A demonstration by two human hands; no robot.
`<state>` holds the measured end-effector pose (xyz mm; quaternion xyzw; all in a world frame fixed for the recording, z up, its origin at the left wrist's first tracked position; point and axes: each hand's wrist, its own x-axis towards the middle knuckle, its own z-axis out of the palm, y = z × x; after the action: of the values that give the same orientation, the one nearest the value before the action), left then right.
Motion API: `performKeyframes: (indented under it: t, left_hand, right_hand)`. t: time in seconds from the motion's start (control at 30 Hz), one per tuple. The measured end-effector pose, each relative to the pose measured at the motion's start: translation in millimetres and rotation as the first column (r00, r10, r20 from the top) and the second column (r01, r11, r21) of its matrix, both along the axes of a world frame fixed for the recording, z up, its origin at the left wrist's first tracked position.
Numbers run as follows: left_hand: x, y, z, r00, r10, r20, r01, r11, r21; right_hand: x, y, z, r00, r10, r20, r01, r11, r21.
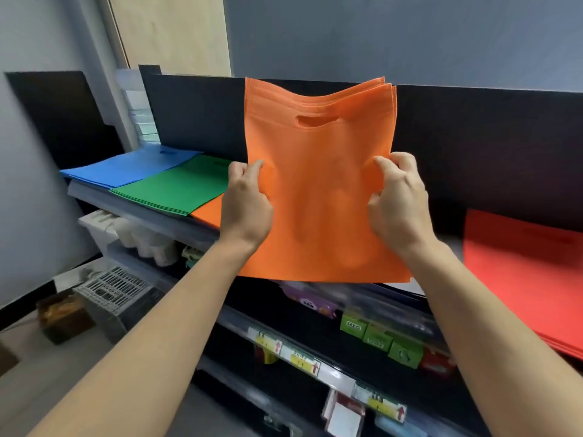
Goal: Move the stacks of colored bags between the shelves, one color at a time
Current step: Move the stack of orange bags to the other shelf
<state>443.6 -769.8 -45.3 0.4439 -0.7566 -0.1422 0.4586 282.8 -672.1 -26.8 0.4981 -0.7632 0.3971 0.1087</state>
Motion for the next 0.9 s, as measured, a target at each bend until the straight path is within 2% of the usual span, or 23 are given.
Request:
performKeyframes:
  t: [0.3,0.53,0.73,0.9]
  left_hand:
    - [-3,-69,-4,0.999,0.023,0.035,-0.023,0.999,0.024]
    - [1,-142,-15,0.978,-0.121,0.167,0.105,0.989,0.101]
    - [22,-206,-20,0.906,-0.261,0.332,0.208,0.960,0.186]
    - [30,-238,-27,0.854,-0.342,0.392,0.257,0.933,0.253]
  right_hand:
    - [-4,-63,3,0.998,0.055,0.017,-0.056,0.997,0.058]
    - [16,-113,-8,0.994,-0.097,0.041,0.087,0.978,0.189]
    - [52,-159,-20,0.972,-0.224,0.065,0.196,0.936,0.292]
    - [68,-177,-27,0.941,-0.327,0.090,0.271,0.885,0.378]
